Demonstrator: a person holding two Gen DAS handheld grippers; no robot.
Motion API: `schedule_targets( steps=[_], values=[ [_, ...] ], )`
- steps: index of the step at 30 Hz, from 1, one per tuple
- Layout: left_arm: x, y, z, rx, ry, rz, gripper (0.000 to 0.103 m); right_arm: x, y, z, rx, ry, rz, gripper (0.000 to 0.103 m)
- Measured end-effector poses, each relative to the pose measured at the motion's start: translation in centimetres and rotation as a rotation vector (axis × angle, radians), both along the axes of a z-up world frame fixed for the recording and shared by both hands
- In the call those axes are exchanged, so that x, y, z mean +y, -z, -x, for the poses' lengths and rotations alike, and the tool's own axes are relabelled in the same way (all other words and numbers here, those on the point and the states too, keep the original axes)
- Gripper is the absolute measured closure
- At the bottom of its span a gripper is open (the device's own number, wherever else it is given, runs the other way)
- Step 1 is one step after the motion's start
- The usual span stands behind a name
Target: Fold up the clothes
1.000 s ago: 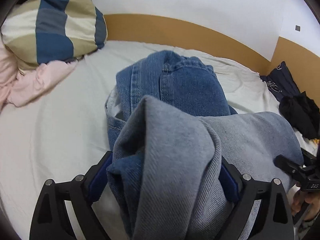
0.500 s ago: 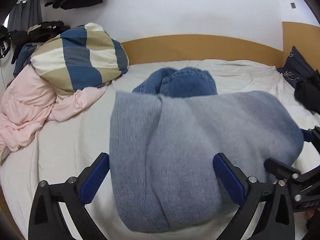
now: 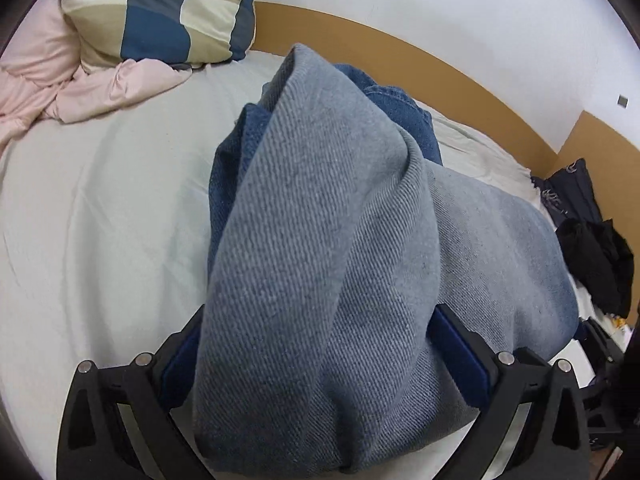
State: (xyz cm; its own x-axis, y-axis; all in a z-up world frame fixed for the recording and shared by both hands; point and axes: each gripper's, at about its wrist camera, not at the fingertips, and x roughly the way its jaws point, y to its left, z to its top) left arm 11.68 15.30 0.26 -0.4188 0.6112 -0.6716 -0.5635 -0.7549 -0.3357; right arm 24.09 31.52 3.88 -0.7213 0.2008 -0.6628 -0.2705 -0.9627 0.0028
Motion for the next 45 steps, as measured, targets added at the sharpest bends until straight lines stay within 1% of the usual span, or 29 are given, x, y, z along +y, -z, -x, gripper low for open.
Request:
schedule_targets(
  steps=[3, 4, 6, 8, 10, 11, 12, 14, 17, 22, 23, 25, 31, 38, 43, 45],
  values=[
    [-2.0, -0.8, -2.1, 0.042, -0.056, -0.015, 0.0, 0.2, 0.0, -0.1, 0.003, -0.007, 0.015, 0.0],
    [-2.5, -1.0, -2.8, 0.054, -0.08, -0.002, 0.0, 0.2, 0.0, -0.3, 0.005, -0.011, 0.02, 0.0],
    [-3.1, -1.3, -4.1, 0.082, -0.102, 0.06, 0.0, 0.3, 0.0, -0.6, 0.008, -0.017, 0.026, 0.0],
    [-3.0, -1.1, -4.9, 0.12, -0.054, 0.136, 0.0, 0.2, 0.0, -0.7, 0.011, -0.016, 0.023, 0.0],
    [-2.7, -0.7, -5.7, 0.179, 0.007, 0.212, 0.0, 0.1, 0.0, -0.6, 0.013, -0.014, 0.018, 0.0],
    [-2.6, -0.3, -5.9, 0.202, 0.017, 0.257, 0.0, 0.1, 0.0, -0.6, 0.016, -0.013, 0.014, 0.0],
    [-2.3, 0.5, -5.8, 0.202, 0.01, 0.328, 0.0, 0.0, -0.1, -0.8, 0.019, -0.007, 0.009, 0.0],
    [-2.2, 1.6, -5.2, 0.152, -0.006, 0.374, 0.0, -0.1, -0.2, -1.2, 0.024, 0.005, -0.001, 0.0],
    [-2.7, 2.0, -4.6, 0.115, -0.016, 0.364, 0.0, -0.2, -0.4, -1.7, 0.031, 0.024, -0.016, 0.0],
    [-2.8, 2.0, -4.2, 0.11, -0.016, 0.356, 0.0, 0.1, -0.2, -2.9, 0.012, 0.069, -0.01, 0.0],
    [-2.8, 2.0, -4.2, 0.11, -0.016, 0.355, 0.0, 0.3, 0.1, -3.1, -0.006, 0.083, -0.002, 0.0],
    [-2.8, 1.9, -4.2, 0.113, -0.017, 0.357, 0.0, 1.1, 1.0, -3.1, -0.068, 0.108, 0.047, 0.0],
    [-2.9, 2.0, -4.6, 0.11, -0.015, 0.351, 0.0, 2.2, 2.6, -2.4, -0.147, 0.131, 0.119, 0.0],
    [-2.8, 1.9, -4.6, 0.107, -0.01, 0.35, 0.0, 1.6, 3.1, -1.9, -0.184, 0.144, 0.068, 0.0],
    [-1.5, 1.8, -2.4, 0.065, -0.012, 0.359, 0.0, 1.6, 3.2, -1.8, -0.183, 0.145, 0.067, 0.0],
    [-1.2, 1.8, -2.3, 0.068, -0.011, 0.362, 0.0, 1.6, 3.3, -1.8, -0.184, 0.146, 0.065, 0.0]
  ],
)
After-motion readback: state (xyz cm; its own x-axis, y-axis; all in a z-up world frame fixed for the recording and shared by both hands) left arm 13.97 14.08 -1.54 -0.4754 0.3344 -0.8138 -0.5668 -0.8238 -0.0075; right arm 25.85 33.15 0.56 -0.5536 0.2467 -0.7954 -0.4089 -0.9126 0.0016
